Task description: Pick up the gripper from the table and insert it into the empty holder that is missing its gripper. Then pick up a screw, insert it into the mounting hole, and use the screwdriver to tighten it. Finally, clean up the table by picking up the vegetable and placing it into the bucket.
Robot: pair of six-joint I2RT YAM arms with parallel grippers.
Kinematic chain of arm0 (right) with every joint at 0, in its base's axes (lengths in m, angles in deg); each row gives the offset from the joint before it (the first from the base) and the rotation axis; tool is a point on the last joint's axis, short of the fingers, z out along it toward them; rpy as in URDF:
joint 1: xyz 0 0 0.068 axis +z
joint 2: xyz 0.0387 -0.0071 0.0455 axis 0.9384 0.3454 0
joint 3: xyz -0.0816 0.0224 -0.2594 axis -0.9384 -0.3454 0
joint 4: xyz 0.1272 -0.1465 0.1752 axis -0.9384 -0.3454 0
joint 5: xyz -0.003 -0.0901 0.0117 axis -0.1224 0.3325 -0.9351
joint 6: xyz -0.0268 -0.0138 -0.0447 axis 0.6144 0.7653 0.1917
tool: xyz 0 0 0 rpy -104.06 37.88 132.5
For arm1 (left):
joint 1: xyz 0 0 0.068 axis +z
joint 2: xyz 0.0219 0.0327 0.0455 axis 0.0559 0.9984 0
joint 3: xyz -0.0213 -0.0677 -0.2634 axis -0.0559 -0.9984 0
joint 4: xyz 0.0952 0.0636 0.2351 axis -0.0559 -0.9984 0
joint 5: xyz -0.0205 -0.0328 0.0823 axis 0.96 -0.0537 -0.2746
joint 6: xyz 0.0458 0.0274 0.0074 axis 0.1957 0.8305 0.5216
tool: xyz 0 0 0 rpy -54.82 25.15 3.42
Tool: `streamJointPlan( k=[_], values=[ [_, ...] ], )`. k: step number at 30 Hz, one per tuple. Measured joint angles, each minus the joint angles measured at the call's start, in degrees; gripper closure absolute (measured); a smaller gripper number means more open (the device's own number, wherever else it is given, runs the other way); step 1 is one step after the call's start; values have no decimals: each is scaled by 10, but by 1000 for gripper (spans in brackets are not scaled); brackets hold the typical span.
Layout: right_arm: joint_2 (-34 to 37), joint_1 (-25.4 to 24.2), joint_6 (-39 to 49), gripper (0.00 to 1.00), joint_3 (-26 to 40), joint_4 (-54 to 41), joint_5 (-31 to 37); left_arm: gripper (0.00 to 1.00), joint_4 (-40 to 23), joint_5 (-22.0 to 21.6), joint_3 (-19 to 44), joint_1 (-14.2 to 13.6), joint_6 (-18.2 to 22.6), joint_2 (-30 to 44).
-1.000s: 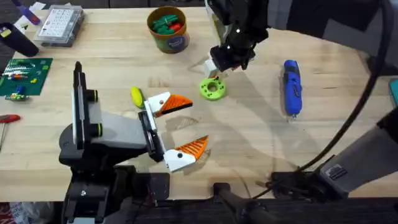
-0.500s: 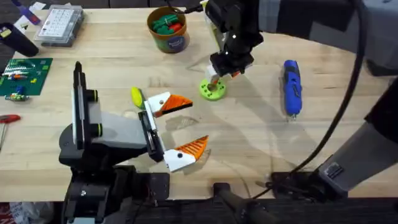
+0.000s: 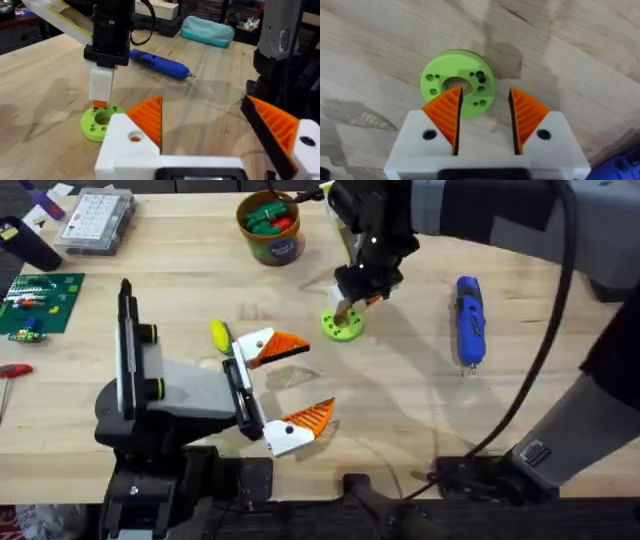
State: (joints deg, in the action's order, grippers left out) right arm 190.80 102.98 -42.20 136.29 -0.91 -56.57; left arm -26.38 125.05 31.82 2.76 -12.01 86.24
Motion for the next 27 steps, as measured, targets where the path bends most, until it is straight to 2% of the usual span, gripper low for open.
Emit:
streamJointPlan(
  k=[8, 13, 27],
  values=[
    [3, 0, 0, 524, 0, 15, -15, 14, 0, 0, 0, 0, 0, 0],
    [4, 0, 0, 587, 0, 18, -21, 14, 0, 0, 0, 0, 0, 0],
    [31, 0, 0, 619, 0, 25, -23, 13, 0, 0, 0, 0, 0, 0]
  ],
)
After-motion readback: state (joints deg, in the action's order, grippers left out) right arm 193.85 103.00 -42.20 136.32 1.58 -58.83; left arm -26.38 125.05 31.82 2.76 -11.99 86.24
